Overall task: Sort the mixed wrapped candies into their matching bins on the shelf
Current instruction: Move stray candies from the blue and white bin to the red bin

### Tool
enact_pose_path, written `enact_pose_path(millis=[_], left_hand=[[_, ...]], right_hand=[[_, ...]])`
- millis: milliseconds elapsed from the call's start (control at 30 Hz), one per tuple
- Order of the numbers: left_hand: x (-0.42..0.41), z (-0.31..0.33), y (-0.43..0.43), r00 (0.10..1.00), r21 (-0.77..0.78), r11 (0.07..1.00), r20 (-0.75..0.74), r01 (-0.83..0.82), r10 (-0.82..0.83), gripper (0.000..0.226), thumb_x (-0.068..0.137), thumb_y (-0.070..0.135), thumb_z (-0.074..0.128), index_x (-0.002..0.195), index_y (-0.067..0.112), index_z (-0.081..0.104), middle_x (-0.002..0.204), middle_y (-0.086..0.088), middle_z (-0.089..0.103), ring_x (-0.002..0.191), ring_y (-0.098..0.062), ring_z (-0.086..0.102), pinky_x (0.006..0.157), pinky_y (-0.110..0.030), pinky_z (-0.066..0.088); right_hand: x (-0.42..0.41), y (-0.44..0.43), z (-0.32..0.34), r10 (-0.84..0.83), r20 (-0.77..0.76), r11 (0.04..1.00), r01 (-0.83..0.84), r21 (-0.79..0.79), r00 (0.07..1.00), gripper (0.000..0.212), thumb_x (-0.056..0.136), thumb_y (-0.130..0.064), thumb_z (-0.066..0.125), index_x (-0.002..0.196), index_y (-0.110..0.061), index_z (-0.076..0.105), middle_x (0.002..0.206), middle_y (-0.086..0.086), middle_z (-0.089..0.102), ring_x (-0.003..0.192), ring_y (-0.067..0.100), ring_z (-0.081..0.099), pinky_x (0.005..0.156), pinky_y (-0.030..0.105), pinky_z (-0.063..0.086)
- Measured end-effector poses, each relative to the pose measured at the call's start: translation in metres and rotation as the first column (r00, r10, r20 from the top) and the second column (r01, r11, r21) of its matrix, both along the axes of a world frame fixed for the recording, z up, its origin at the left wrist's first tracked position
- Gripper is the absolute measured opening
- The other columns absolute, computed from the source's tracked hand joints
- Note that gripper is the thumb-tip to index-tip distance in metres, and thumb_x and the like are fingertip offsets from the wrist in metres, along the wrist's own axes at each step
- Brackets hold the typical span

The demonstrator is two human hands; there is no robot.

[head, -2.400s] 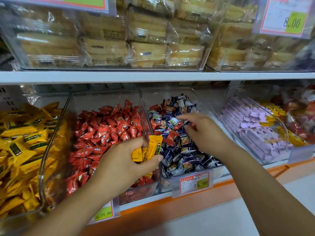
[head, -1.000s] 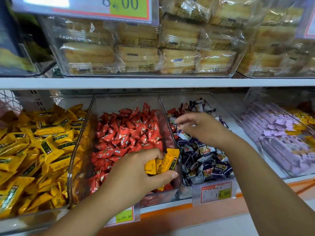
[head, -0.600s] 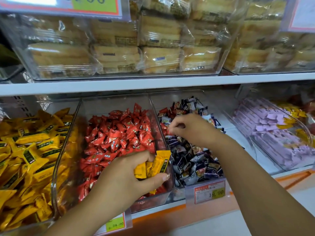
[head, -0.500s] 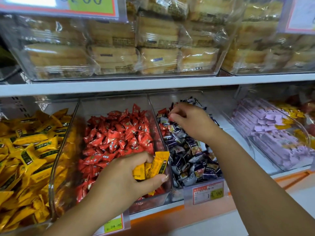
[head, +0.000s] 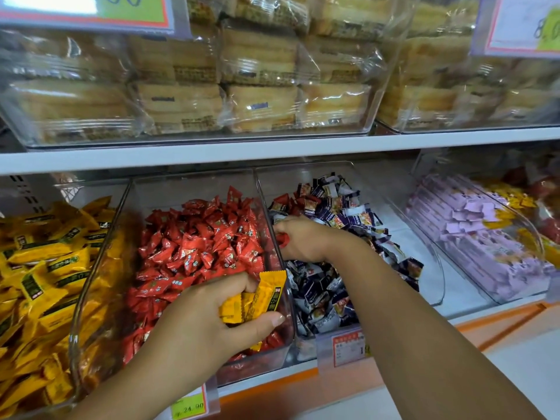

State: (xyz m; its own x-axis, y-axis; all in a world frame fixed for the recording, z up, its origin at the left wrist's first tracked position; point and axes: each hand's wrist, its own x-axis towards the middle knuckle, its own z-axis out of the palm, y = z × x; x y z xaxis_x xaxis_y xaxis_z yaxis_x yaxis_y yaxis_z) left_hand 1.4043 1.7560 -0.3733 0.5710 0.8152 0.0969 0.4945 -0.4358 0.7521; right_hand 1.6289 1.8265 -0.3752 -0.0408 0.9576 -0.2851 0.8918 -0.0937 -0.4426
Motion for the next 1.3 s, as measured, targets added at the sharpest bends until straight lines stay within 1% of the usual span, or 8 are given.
enact_pose_path(millis=[333, 433, 600, 700, 767, 967, 1100, 1300], left_hand=[[0.002, 0.006, -0.004, 0.999, -0.038, 0.999, 0.016, -0.028, 0.029, 0.046, 0.061, 0.081, 0.058, 0.088, 0.044, 0.052, 0.063, 0.014, 0.051, 0.049, -0.006, 0.035, 0.053, -0.028, 0.034], [0.005, 0.011, -0.007, 0.999, -0.028, 0.998, -0.02, -0.049, 0.049, 0.045, 0.061, 0.079, 0.057, 0.086, 0.041, 0.054, 0.066, 0.024, 0.052, 0.047, -0.008, 0.035, 0.051, -0.022, 0.029], [0.007, 0.016, -0.009, 0.999, -0.005, 0.999, -0.025, -0.038, 0.038, 0.042, 0.062, 0.068, 0.059, 0.082, 0.031, 0.056, 0.068, 0.03, 0.052, 0.051, -0.005, 0.041, 0.05, -0.019, 0.031], [0.006, 0.012, -0.008, 0.999, 0.004, 0.999, -0.014, -0.034, 0.034, 0.041, 0.063, 0.068, 0.058, 0.082, 0.031, 0.056, 0.07, 0.032, 0.052, 0.051, -0.003, 0.043, 0.05, -0.018, 0.031], [0.005, 0.012, -0.009, 1.0, 0.015, 1.0, -0.005, -0.021, 0.021, 0.042, 0.064, 0.069, 0.058, 0.08, 0.031, 0.054, 0.067, 0.028, 0.051, 0.051, -0.005, 0.04, 0.049, -0.019, 0.029], [-0.008, 0.013, -0.008, 0.998, 0.053, 0.999, 0.056, -0.007, 0.004, 0.043, 0.069, 0.075, 0.063, 0.08, 0.034, 0.053, 0.059, 0.013, 0.051, 0.05, -0.008, 0.039, 0.051, -0.027, 0.031], [-0.031, 0.02, -0.006, 0.993, 0.157, 0.985, 0.104, -0.073, 0.057, 0.043, 0.068, 0.074, 0.062, 0.077, 0.033, 0.054, 0.059, 0.009, 0.053, 0.051, -0.008, 0.044, 0.052, -0.033, 0.041], [-0.092, 0.045, 0.005, 0.935, 0.242, 0.904, 0.094, -0.354, 0.341, 0.043, 0.066, 0.08, 0.054, 0.075, 0.039, 0.05, 0.063, 0.024, 0.052, 0.051, -0.002, 0.043, 0.049, -0.027, 0.031]], right_hand=[[0.01, -0.021, 0.01, -0.074, -0.318, 0.983, 0.123, 0.136, 0.945, 0.036, 0.087, -0.007, 0.068, 0.121, -0.019, 0.064, 0.115, -0.005, 0.062, 0.104, 0.013, 0.059, 0.071, 0.01, 0.043], [0.019, -0.034, 0.019, -0.072, -0.389, 0.973, 0.15, 0.173, 0.918, 0.031, 0.09, -0.012, 0.067, 0.117, -0.026, 0.066, 0.111, -0.01, 0.062, 0.102, 0.01, 0.059, 0.081, 0.02, 0.046], [0.025, -0.049, 0.028, -0.087, -0.5, 0.957, 0.211, 0.198, 0.862, 0.024, 0.093, -0.011, 0.062, 0.107, -0.031, 0.064, 0.086, -0.015, 0.069, 0.08, -0.001, 0.066, 0.074, 0.014, 0.051], [0.026, -0.056, 0.03, -0.115, -0.469, 0.945, 0.242, 0.219, 0.876, 0.025, 0.092, -0.014, 0.063, 0.105, -0.036, 0.063, 0.094, -0.011, 0.07, 0.077, 0.012, 0.069, 0.081, 0.028, 0.055], [0.023, -0.058, 0.033, -0.131, -0.497, 0.915, 0.298, 0.272, 0.858, 0.026, 0.093, -0.013, 0.061, 0.112, -0.031, 0.063, 0.099, -0.008, 0.068, 0.072, 0.008, 0.068, 0.077, 0.022, 0.054], [-0.032, -0.051, 0.045, 0.032, -0.529, 0.858, 0.248, 0.45, 0.848, 0.033, 0.092, -0.025, 0.063, 0.123, -0.034, 0.058, 0.111, -0.019, 0.065, 0.101, -0.001, 0.063, 0.088, 0.013, 0.048], [-0.063, -0.043, 0.038, 0.034, -0.522, 0.868, 0.234, 0.439, 0.852, 0.042, 0.099, -0.036, 0.049, 0.139, -0.028, 0.048, 0.135, -0.011, 0.054, 0.124, 0.004, 0.049, 0.102, 0.022, 0.038], [-0.079, -0.057, 0.03, -0.022, -0.206, 0.83, 0.132, 0.542, 0.978, 0.036, 0.102, -0.026, 0.04, 0.137, -0.028, 0.049, 0.137, -0.002, 0.05, 0.128, 0.009, 0.042, 0.101, 0.018, 0.03]])
